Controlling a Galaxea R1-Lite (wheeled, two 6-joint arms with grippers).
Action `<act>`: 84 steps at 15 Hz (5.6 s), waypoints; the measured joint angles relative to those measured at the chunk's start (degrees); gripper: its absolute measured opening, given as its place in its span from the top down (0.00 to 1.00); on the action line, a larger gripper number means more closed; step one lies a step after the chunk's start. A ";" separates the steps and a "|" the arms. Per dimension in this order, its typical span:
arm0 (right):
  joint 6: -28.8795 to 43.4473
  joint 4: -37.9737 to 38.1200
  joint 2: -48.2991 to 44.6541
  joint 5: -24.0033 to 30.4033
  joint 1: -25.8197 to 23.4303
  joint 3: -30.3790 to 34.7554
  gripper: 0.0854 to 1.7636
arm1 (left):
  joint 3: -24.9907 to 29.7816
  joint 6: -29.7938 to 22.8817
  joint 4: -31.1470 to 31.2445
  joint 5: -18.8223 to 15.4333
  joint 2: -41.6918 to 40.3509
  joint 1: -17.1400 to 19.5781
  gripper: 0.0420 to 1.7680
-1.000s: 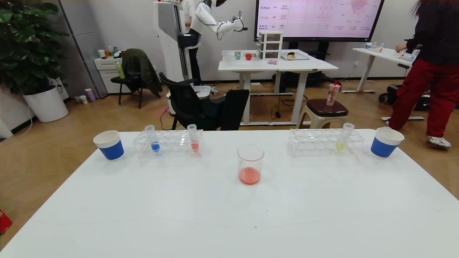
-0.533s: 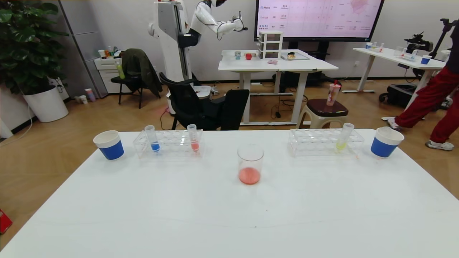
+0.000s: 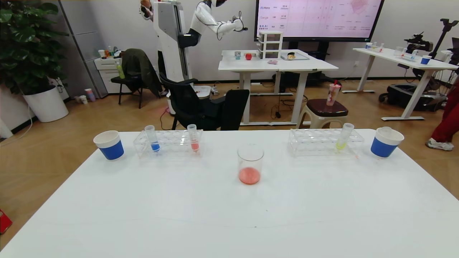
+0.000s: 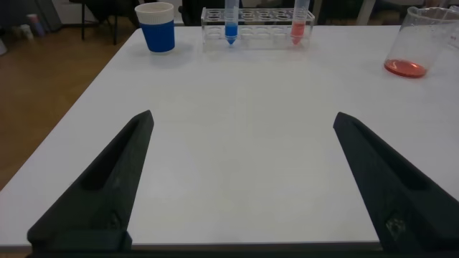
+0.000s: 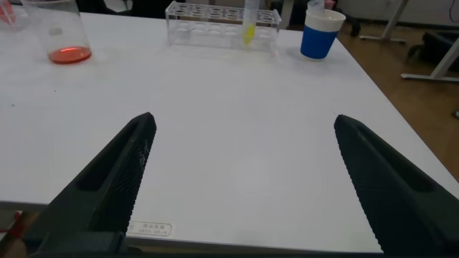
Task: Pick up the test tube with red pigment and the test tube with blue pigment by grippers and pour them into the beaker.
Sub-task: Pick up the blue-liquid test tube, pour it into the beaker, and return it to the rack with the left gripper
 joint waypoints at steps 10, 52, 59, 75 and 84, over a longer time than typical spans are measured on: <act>0.00 0.00 0.00 0.00 0.00 0.00 0.02 | -21.71 0.13 -10.25 -1.11 26.83 -1.29 0.01; 0.00 0.00 0.00 0.00 0.00 0.00 0.02 | -57.30 -0.13 -78.91 3.71 135.49 -1.30 0.73; 0.00 0.00 0.00 0.00 0.00 0.00 0.02 | -60.83 0.18 -70.36 3.66 131.17 -1.57 0.74; 0.01 0.00 0.00 0.00 0.00 0.00 0.02 | -76.04 2.12 -44.96 3.66 119.00 -14.51 0.74; 0.01 0.00 0.00 0.00 0.02 0.00 0.02 | -81.14 15.96 -53.30 2.30 125.15 -28.87 0.74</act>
